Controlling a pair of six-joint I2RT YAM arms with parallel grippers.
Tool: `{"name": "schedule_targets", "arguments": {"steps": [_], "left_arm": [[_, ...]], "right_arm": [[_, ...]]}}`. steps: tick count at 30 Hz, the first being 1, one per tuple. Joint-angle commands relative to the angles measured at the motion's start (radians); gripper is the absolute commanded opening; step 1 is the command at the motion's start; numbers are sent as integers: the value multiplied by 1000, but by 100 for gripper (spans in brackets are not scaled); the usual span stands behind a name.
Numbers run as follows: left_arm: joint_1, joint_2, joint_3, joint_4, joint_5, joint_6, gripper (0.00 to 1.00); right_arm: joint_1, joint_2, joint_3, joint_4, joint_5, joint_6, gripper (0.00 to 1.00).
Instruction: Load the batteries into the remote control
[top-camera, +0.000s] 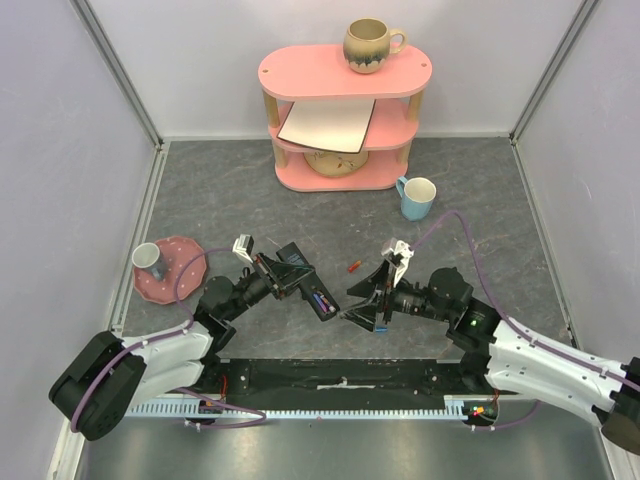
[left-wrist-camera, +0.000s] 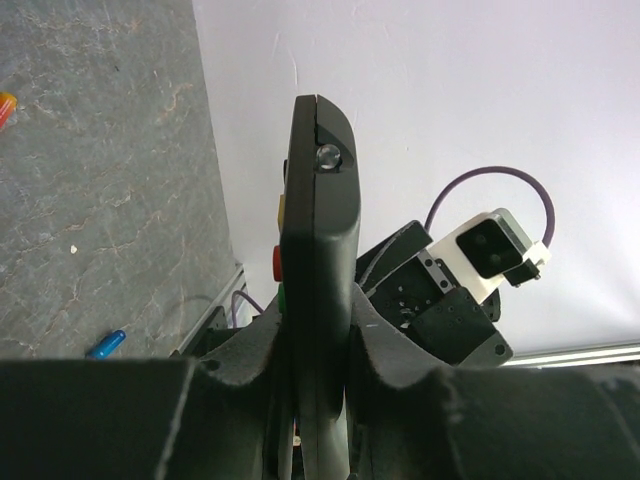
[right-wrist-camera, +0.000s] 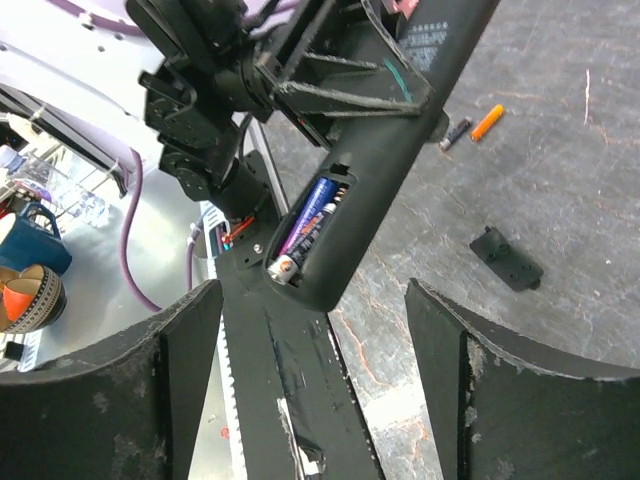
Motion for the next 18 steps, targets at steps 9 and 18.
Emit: {"name": "schedule_targets", "arguments": {"steps": [9,18], "left_arm": [[3,-14,38,47,28,-40,2],[3,-25,32,43,31,-34,2]], "right_arm": [[-4,88,25,46,-10,-15,78],[-3,119,36,66,-9,-6,77]]}}
